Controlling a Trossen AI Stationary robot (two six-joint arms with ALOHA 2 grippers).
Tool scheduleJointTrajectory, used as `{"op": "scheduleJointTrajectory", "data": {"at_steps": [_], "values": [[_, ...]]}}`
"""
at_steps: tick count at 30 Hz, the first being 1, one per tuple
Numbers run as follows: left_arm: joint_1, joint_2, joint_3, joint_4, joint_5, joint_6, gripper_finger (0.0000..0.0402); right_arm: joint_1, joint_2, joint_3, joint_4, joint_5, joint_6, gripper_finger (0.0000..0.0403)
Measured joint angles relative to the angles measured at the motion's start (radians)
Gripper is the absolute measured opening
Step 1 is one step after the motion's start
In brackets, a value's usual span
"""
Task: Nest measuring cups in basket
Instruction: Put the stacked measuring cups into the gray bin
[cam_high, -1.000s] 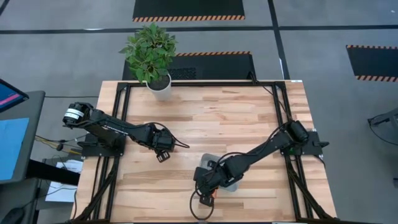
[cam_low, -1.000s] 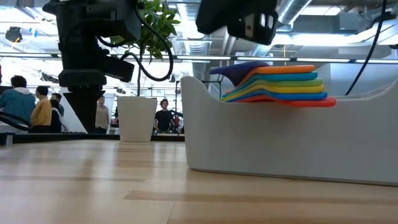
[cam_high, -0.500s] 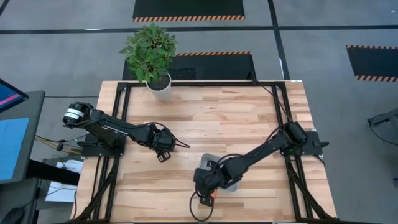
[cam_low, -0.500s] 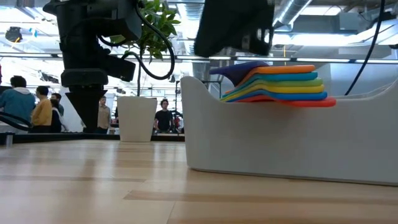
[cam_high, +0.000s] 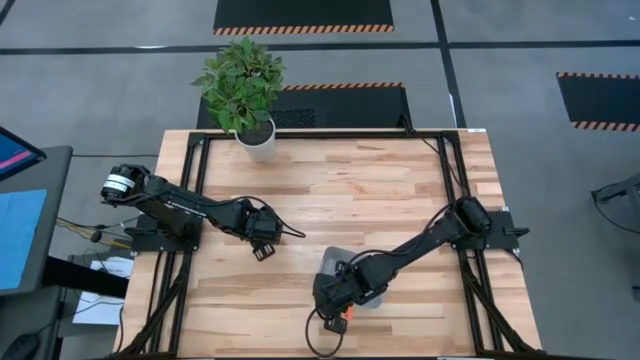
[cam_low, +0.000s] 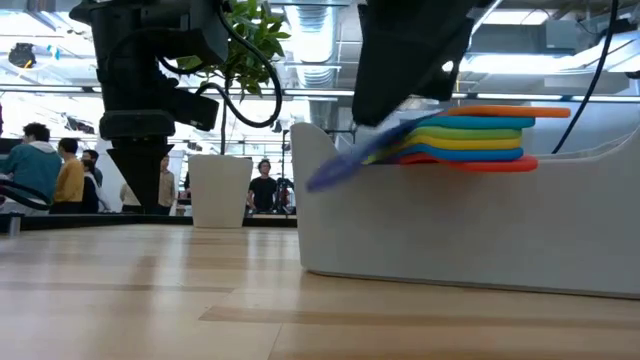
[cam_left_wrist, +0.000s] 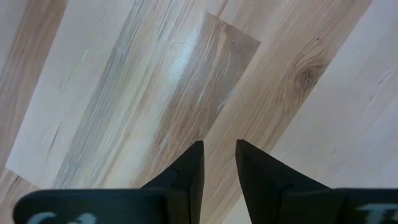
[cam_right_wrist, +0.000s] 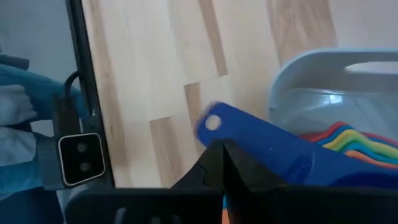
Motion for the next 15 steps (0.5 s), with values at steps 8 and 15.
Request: {"op": "scheduleJointTrajectory", "data": {"at_steps": [8, 15], "values": [[0.000, 0.000, 0.000, 0.022, 0.000, -0.007, 0.0082, 0.003, 0.000, 0.079, -0.050, 0.039, -0.039, 0.0031], [0.000, 0.000, 0.000, 0.028, 0.000, -0.007, 0.0082, -0.003, -0.001, 0.135, -0.216, 0.099, -0.041, 0.0016]]}}
